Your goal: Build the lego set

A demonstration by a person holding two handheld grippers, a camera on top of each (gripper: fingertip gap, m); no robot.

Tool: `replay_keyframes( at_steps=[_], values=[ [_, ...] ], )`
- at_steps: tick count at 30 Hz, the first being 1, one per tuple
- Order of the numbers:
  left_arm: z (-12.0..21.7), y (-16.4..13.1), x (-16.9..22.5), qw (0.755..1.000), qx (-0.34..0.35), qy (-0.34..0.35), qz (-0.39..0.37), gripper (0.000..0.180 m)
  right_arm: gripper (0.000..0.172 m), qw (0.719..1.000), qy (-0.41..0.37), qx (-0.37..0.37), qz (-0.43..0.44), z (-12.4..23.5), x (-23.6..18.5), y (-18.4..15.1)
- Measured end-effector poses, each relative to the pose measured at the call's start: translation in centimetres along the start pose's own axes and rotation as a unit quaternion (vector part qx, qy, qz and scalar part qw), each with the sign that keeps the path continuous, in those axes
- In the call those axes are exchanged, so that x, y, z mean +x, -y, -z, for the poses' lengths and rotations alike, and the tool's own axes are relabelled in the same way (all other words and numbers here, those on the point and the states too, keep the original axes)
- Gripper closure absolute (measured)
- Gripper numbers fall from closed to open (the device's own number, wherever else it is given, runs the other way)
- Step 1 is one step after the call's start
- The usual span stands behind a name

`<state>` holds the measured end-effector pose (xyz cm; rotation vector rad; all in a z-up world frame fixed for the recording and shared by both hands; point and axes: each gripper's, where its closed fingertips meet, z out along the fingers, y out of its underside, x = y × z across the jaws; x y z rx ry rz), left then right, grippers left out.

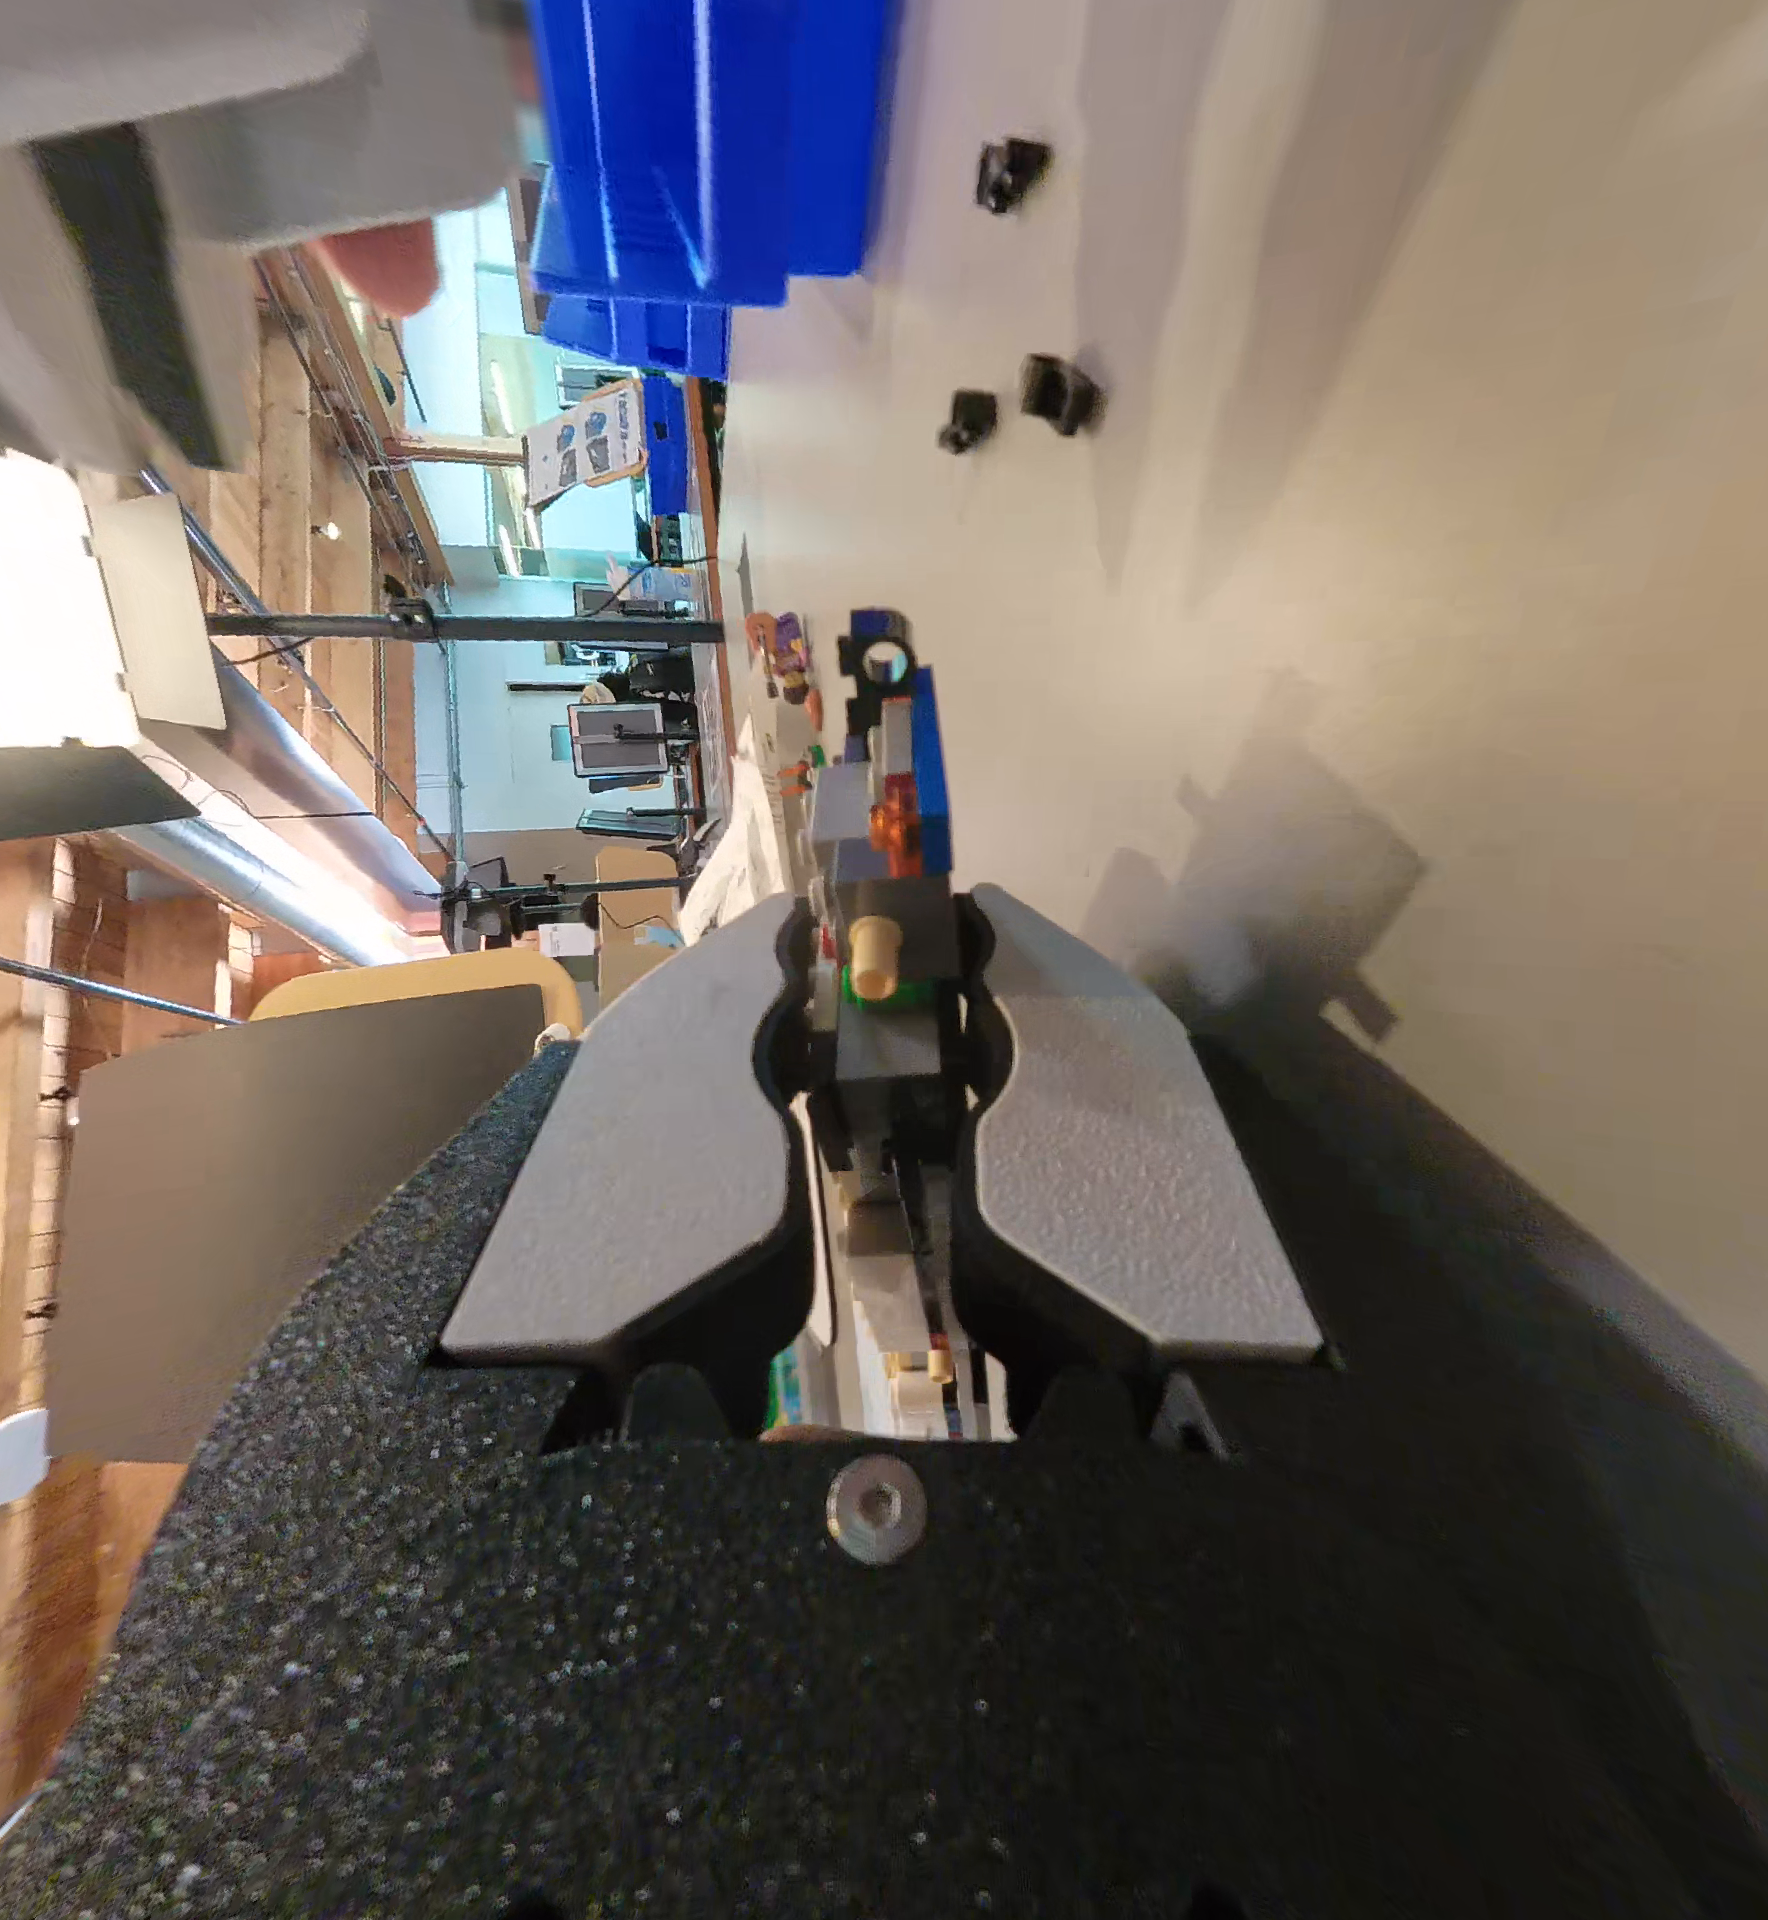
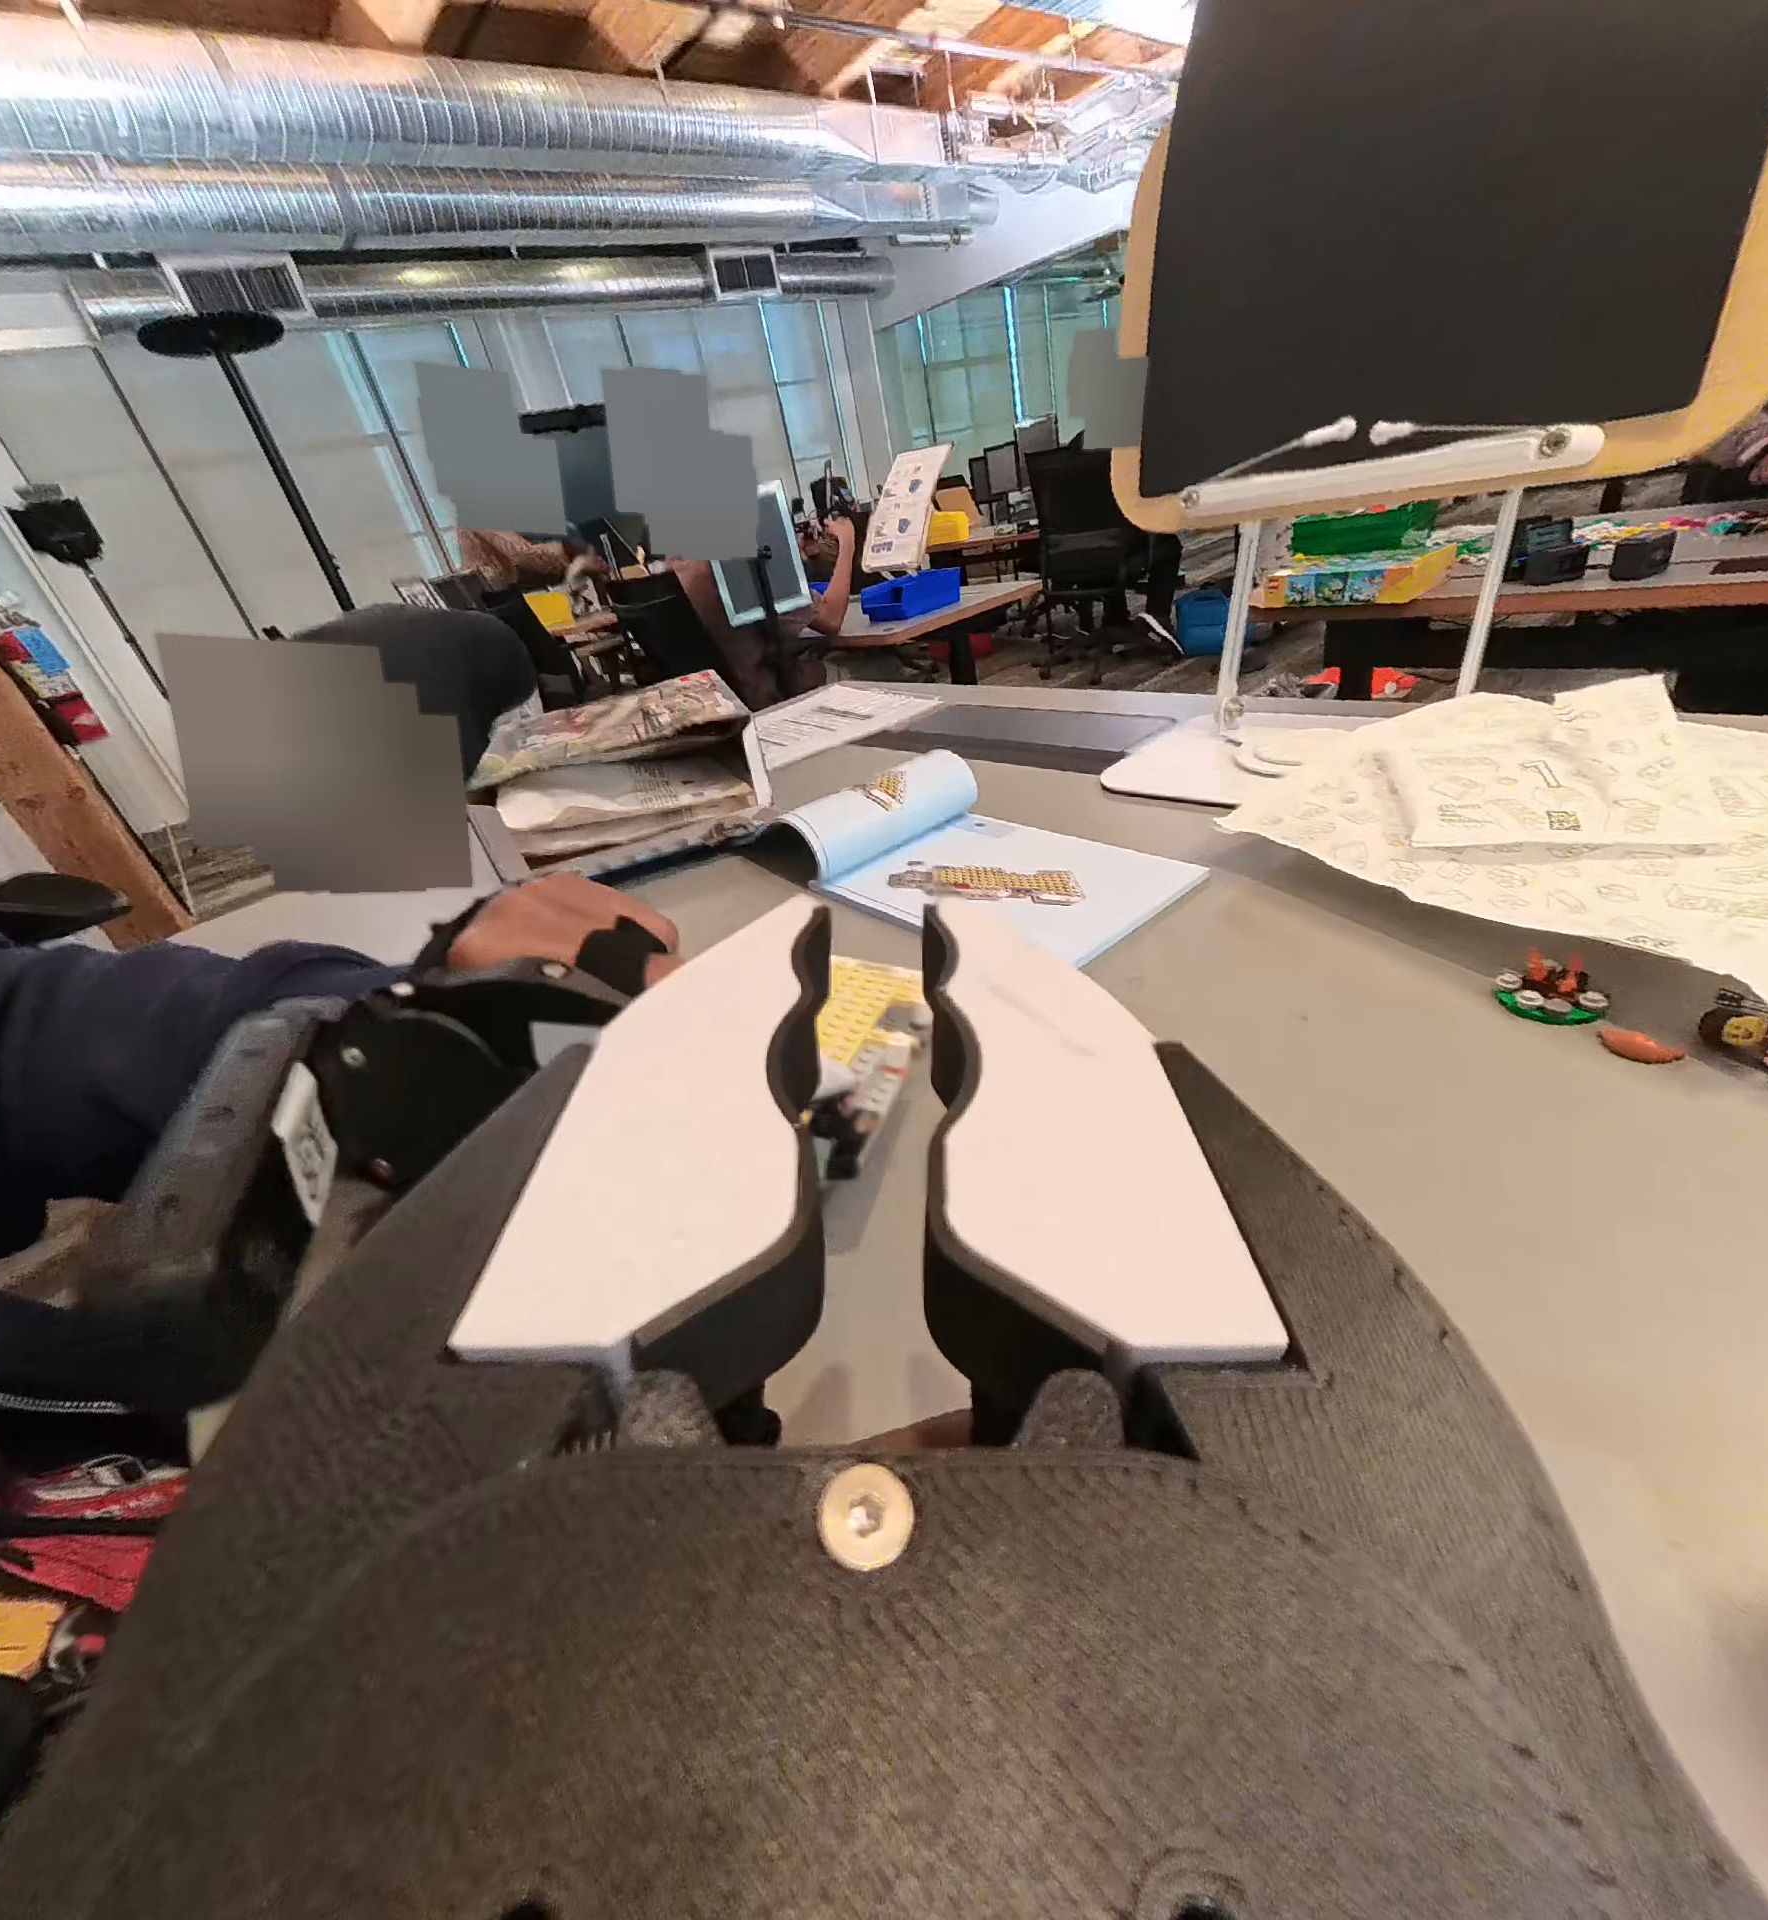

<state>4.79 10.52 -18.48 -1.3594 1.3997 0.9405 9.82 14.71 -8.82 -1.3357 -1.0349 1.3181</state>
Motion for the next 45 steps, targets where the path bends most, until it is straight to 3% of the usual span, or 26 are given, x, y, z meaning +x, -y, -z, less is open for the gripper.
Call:
replay_keyframes(
  at_steps=[3,6,9,14,22,27,33,36,45],
  values=[
    [0.2,0.0,-0.2,1.0,0.0,0.001,0.003,0.154,0.155,0.992,-0.037,-0.084,0.087,0.8,1.9,-1.4],
    [0.4,-0.2,0.0,1.0,0.0,0.004,-0.013,0.154,0.153,0.951,-0.074,-0.22,0.206,2.9,5.3,-4.3],
    [0.3,-0.2,0.1,1.0,-0.001,-0.001,-0.011,0.154,0.153,0.928,-0.056,-0.319,0.186,5.3,6.8,-7.3],
    [0.3,-0.2,-0.2,1.0,0.0,0.005,-0.012,0.154,0.15,0.905,-0.014,-0.376,0.197,7.0,7.7,-10.4],
    [0.2,0.3,0.4,1.0,0.007,-0.002,-0.019,0.154,0.149,0.888,0.049,-0.404,0.214,6.3,6.9,-12.5],
    [0.1,0.0,0.3,1.0,0.007,-0.002,-0.014,0.154,0.161,0.886,0.026,-0.415,0.204,5.6,6.4,-12.8],
    [0.0,-0.2,0.2,1.0,0.007,0.0,-0.012,0.154,0.147,0.885,0.033,-0.417,0.207,6.0,3.8,-13.0],
    [0.0,-0.1,0.2,1.0,0.01,0.002,-0.011,0.154,0.145,0.886,0.029,-0.411,0.213,6.5,4.7,-12.5],
    [0.0,0.0,0.0,1.0,0.009,0.004,-0.011,0.154,0.149,0.889,0.094,-0.405,0.191,6.6,5.5,-12.7]
  ],
)
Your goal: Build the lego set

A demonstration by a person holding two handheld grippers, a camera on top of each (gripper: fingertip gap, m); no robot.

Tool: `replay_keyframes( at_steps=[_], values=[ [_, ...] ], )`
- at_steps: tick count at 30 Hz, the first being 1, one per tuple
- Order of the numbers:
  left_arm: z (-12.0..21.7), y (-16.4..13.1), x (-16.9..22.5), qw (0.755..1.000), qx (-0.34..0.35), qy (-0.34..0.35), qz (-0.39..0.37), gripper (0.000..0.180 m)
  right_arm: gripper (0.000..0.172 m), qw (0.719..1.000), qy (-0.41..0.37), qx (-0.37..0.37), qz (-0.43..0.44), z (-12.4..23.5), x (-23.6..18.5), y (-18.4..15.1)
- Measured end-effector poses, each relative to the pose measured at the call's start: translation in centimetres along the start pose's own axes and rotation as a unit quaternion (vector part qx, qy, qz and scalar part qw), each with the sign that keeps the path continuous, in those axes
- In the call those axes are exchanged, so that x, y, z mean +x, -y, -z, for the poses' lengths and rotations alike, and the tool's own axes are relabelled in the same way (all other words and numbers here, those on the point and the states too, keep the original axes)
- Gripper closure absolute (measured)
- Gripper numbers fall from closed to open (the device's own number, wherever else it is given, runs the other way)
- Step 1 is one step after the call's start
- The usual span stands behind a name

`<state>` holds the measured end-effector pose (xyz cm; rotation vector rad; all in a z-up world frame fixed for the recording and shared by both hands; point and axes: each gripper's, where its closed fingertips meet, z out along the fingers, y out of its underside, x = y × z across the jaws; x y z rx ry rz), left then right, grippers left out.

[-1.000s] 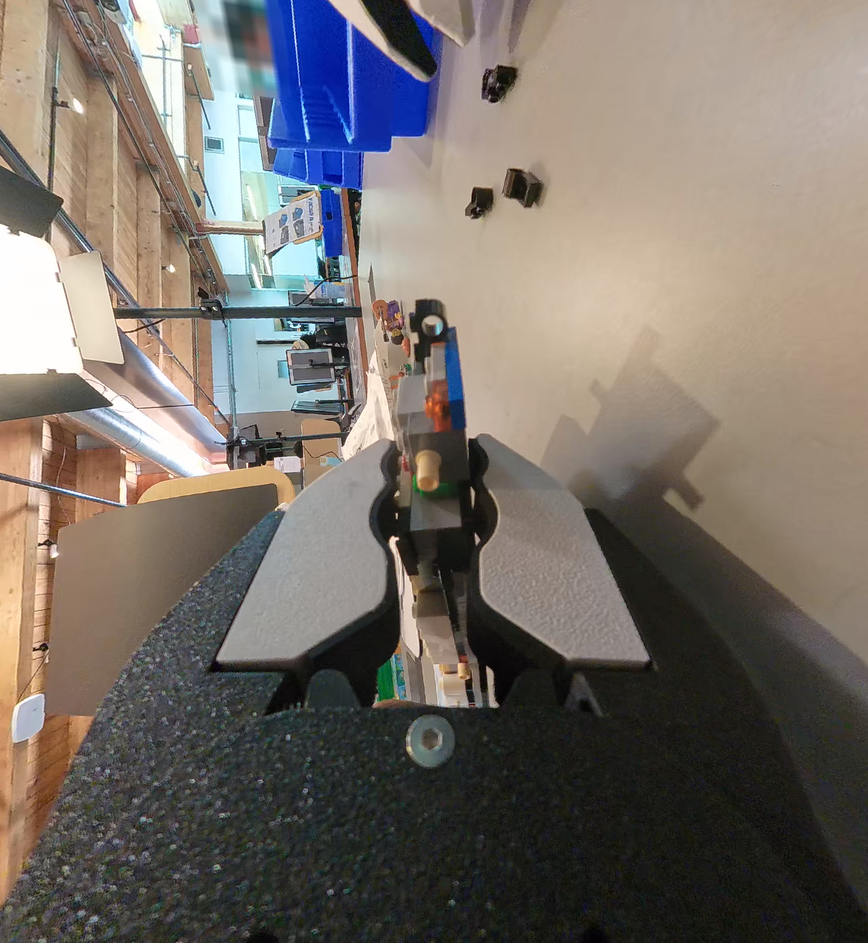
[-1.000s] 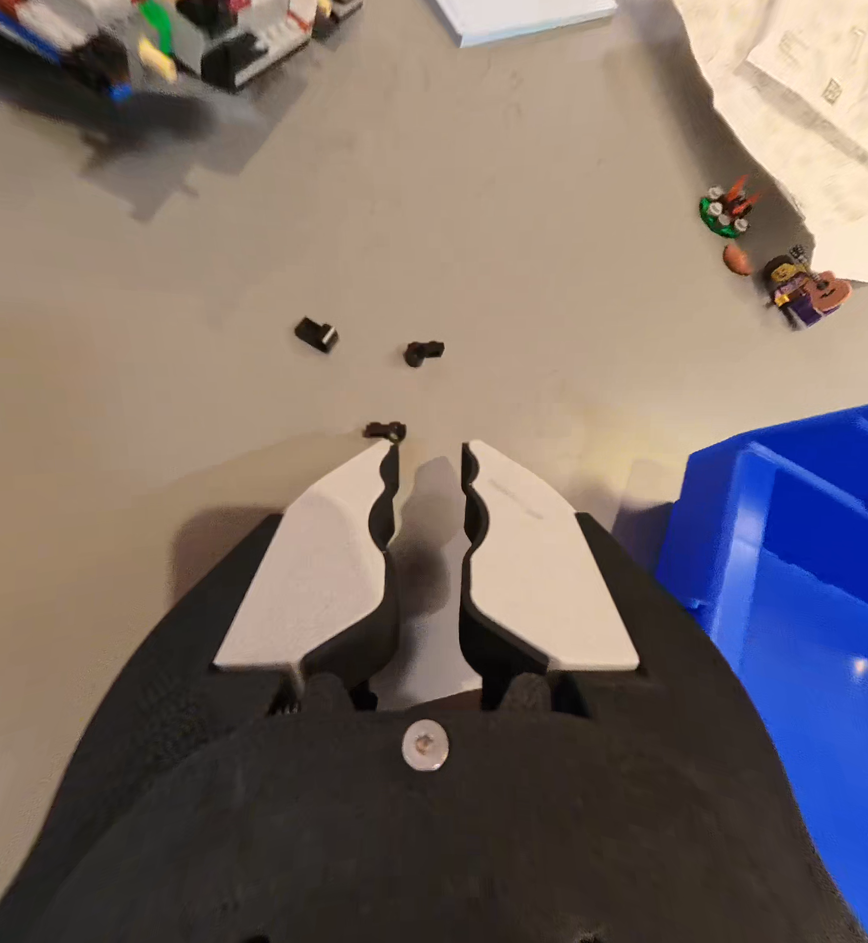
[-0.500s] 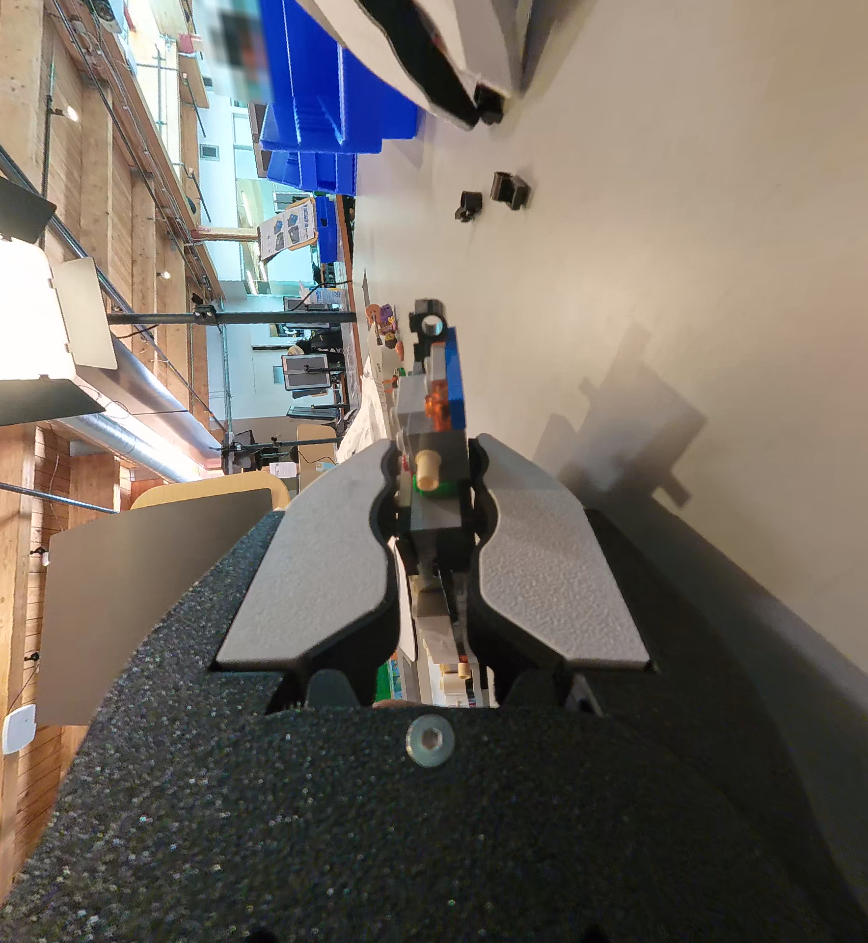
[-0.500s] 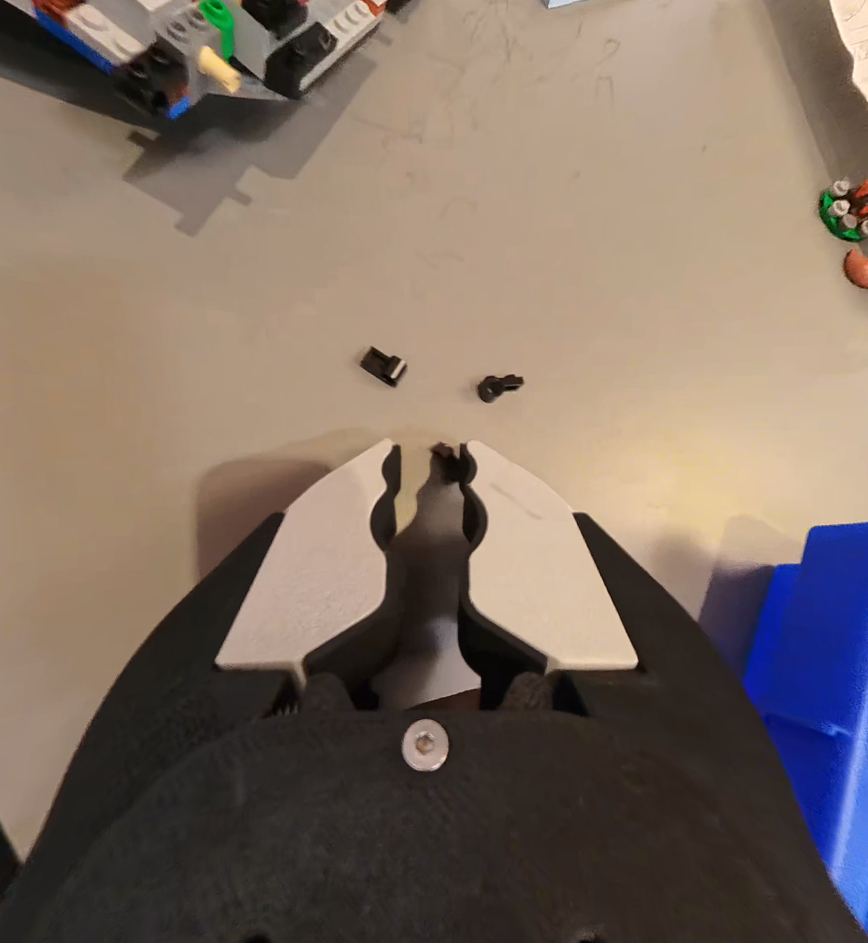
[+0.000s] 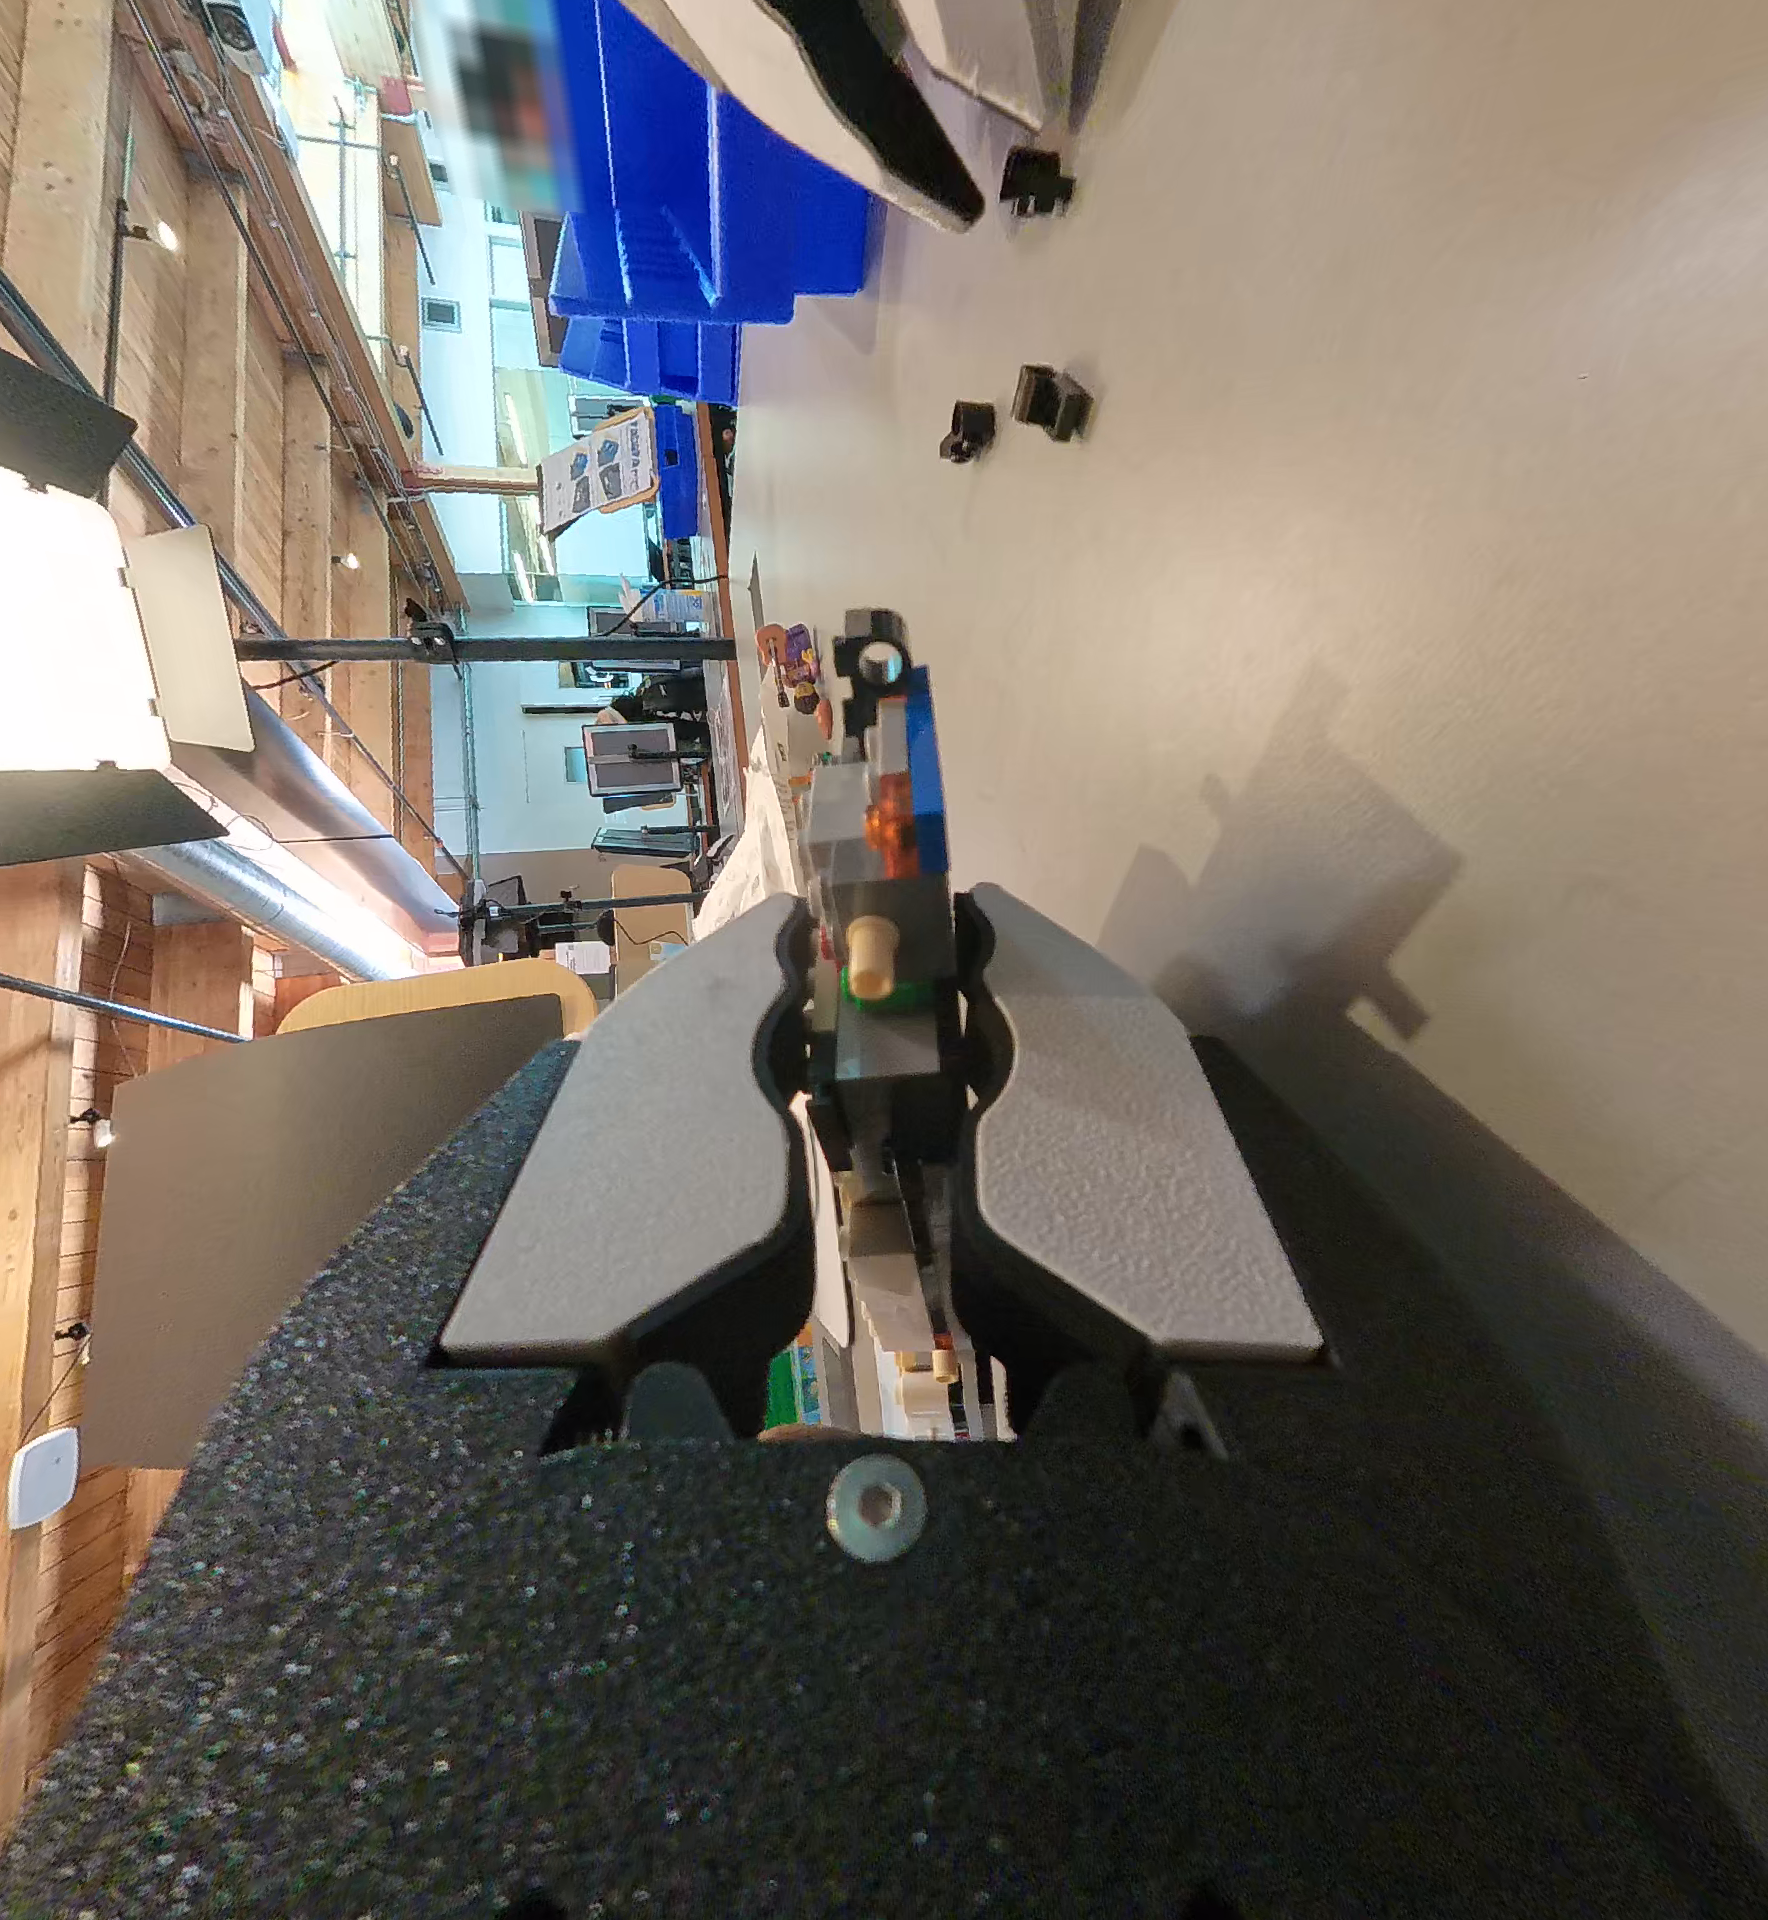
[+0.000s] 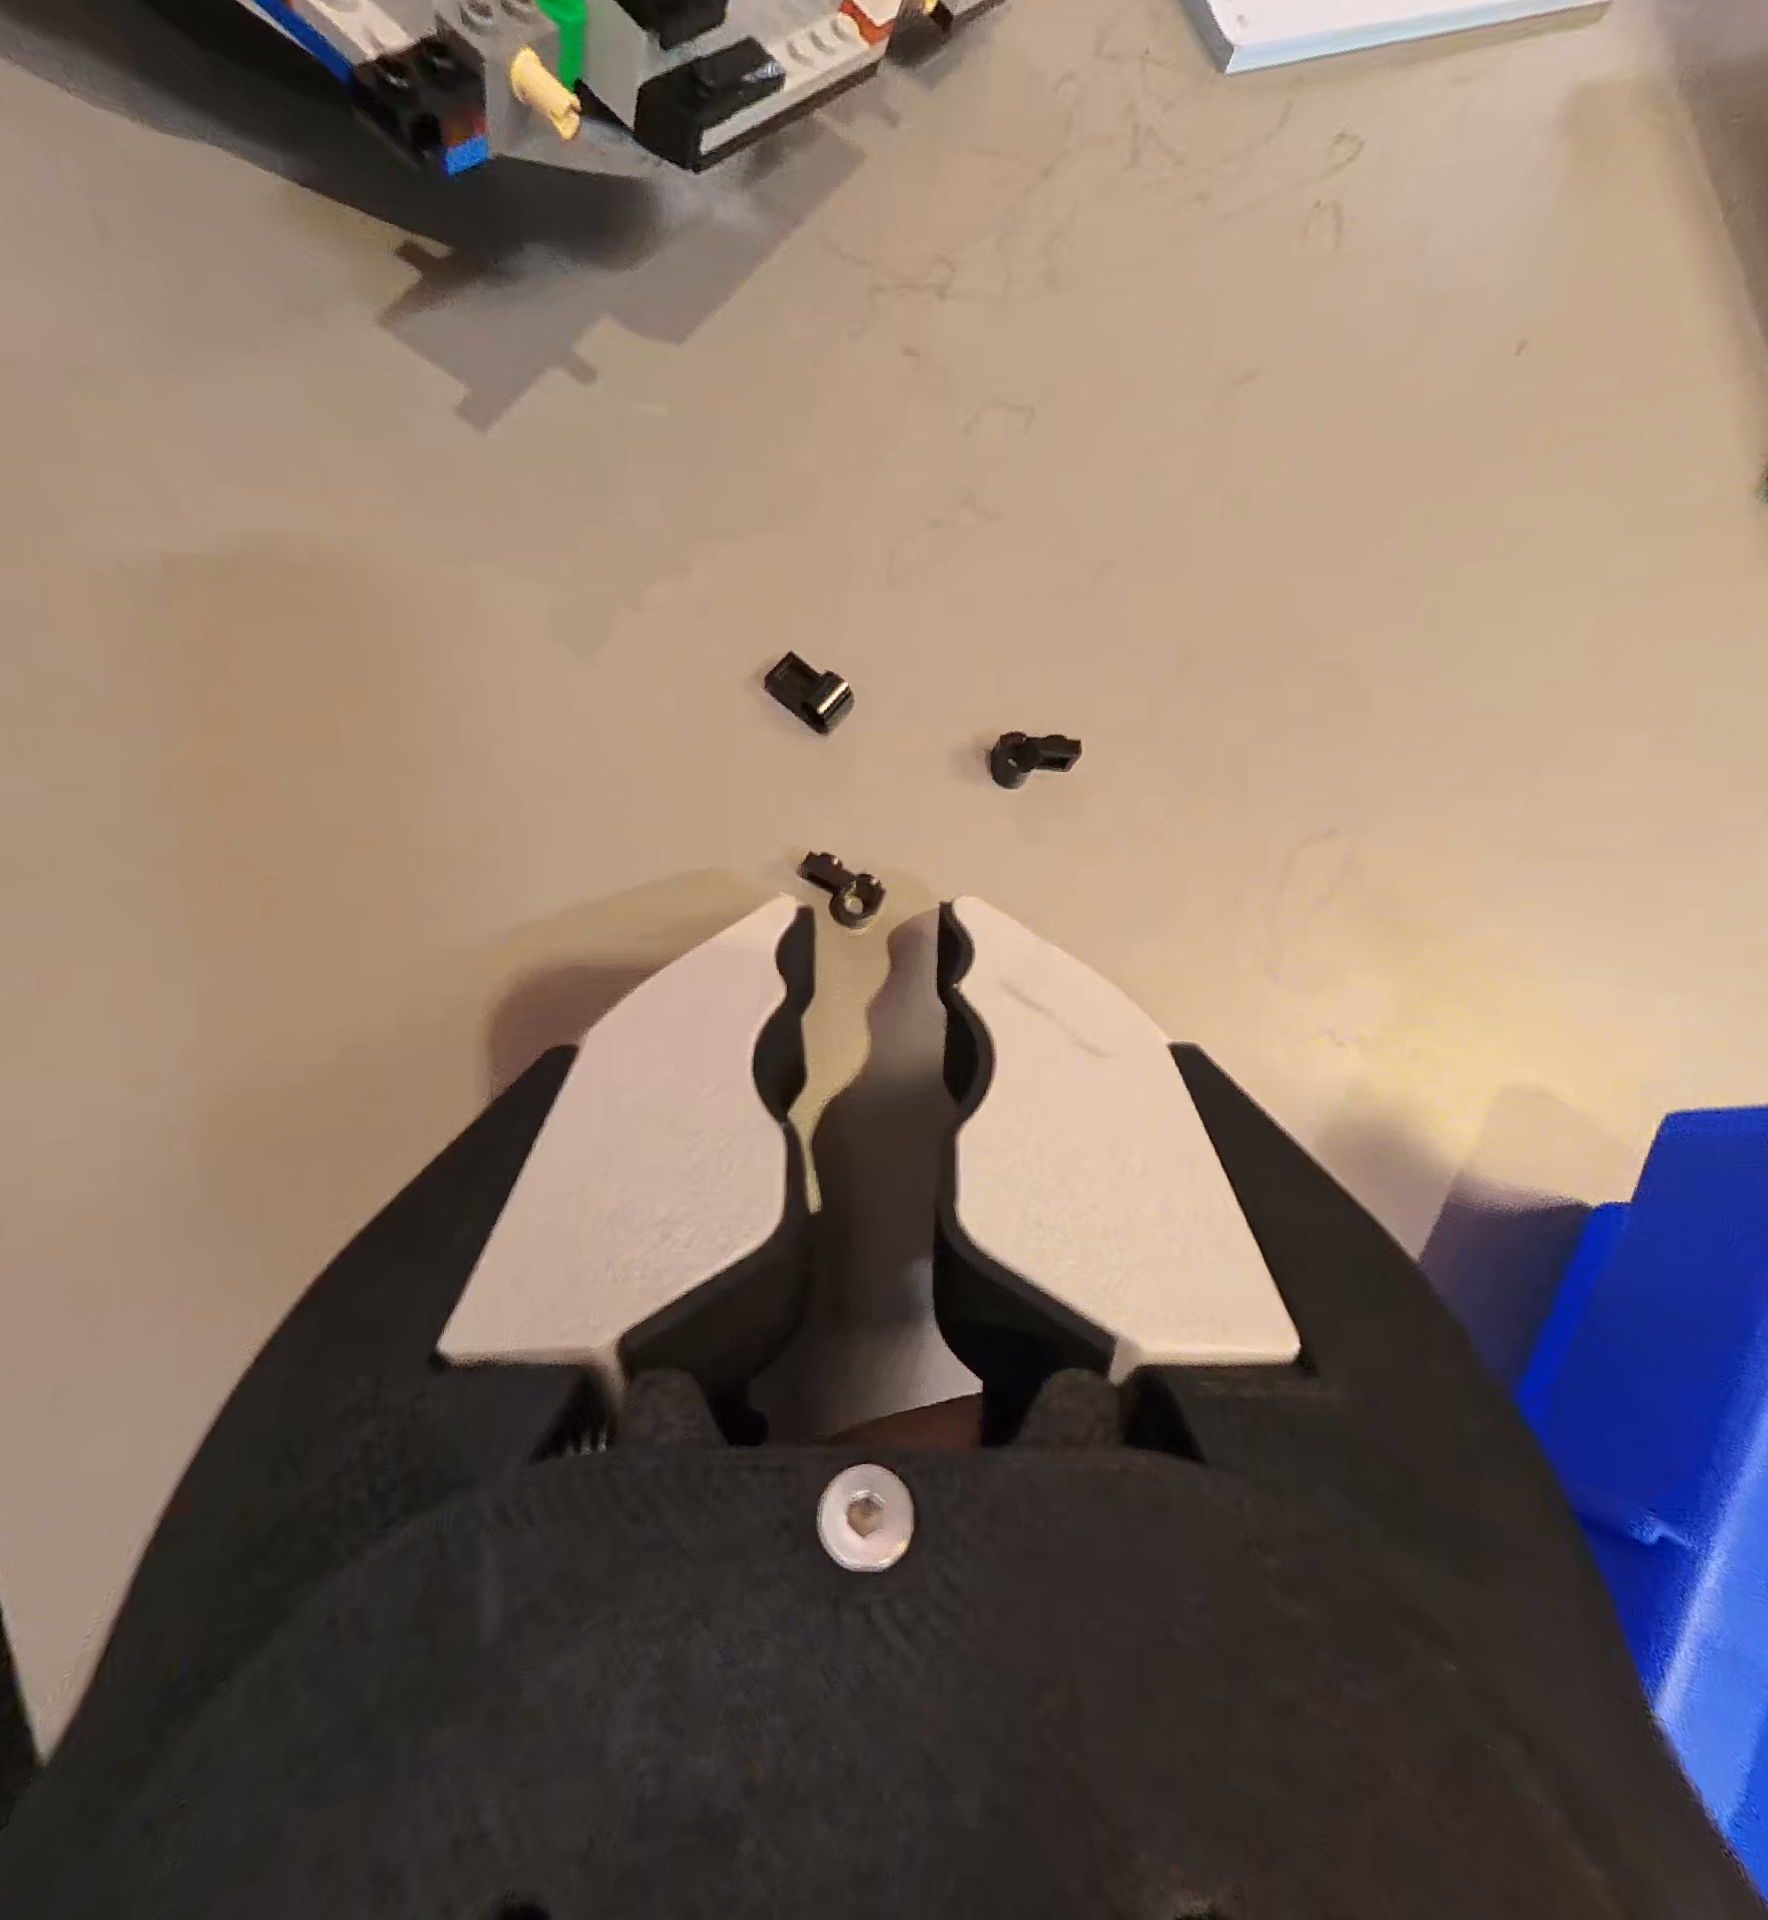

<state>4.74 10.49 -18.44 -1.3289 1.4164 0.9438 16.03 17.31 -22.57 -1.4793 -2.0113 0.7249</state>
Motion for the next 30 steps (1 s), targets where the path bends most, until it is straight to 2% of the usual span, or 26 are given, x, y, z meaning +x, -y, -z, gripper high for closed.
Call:
replay_keyframes(
  at_steps=[4,7,12,19,30],
  values=[
    [-0.1,-0.1,0.0,1.0,0.0,-0.002,0.001,0.154,0.161,1.0,-0.002,-0.015,-0.01,-0.5,-0.7,0.2],
    [0.0,-0.3,0.0,1.0,0.001,-0.002,0.003,0.154,0.158,1.0,-0.004,-0.019,-0.024,-0.5,-2.2,0.5],
    [-0.1,-0.3,-0.1,1.0,0.003,-0.003,0.005,0.154,0.151,0.999,0.036,-0.018,0.003,0.0,-5.4,0.6],
    [0.1,0.1,-0.1,1.0,0.007,-0.001,-0.004,0.154,0.147,0.994,0.058,-0.001,0.088,-0.1,-5.4,0.8],
    [0.0,0.1,0.2,1.0,0.016,-0.008,-0.004,0.154,0.148,0.974,0.175,0.026,0.143,-0.1,-5.6,1.1]
  ],
)
